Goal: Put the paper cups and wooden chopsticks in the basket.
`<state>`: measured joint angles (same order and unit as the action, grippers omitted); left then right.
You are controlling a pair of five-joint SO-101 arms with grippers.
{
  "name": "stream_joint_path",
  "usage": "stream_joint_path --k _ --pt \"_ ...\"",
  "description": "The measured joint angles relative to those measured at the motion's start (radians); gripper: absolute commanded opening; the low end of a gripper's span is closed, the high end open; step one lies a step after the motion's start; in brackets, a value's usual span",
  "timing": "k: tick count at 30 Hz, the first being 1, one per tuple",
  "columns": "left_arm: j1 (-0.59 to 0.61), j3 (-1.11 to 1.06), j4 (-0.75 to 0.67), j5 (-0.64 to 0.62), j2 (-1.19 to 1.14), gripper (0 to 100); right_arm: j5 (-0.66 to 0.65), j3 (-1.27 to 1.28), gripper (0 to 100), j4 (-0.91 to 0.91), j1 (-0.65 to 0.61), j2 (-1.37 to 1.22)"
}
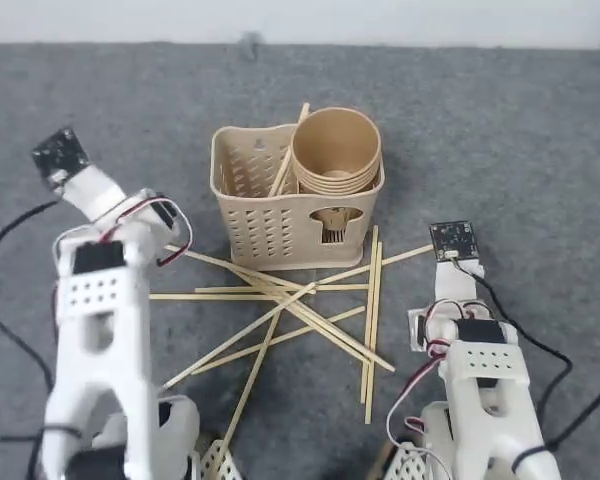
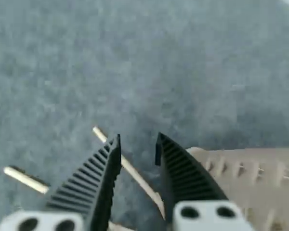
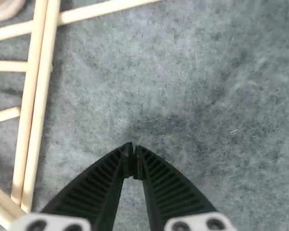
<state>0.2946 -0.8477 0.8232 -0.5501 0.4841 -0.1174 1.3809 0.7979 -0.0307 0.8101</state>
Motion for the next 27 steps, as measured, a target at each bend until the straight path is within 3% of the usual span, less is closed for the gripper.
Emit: stream_joint_path --k 14,27 --pt "0.000 0.229 0.003 -0.071 -0.532 11 0.000 0.000 0.8 0.000 -0.003 0.000" --pt "0.002 0.316 0.048 -0.089 -0.661 11 -0.041 0.000 0.8 -0.015 -0.002 0.002"
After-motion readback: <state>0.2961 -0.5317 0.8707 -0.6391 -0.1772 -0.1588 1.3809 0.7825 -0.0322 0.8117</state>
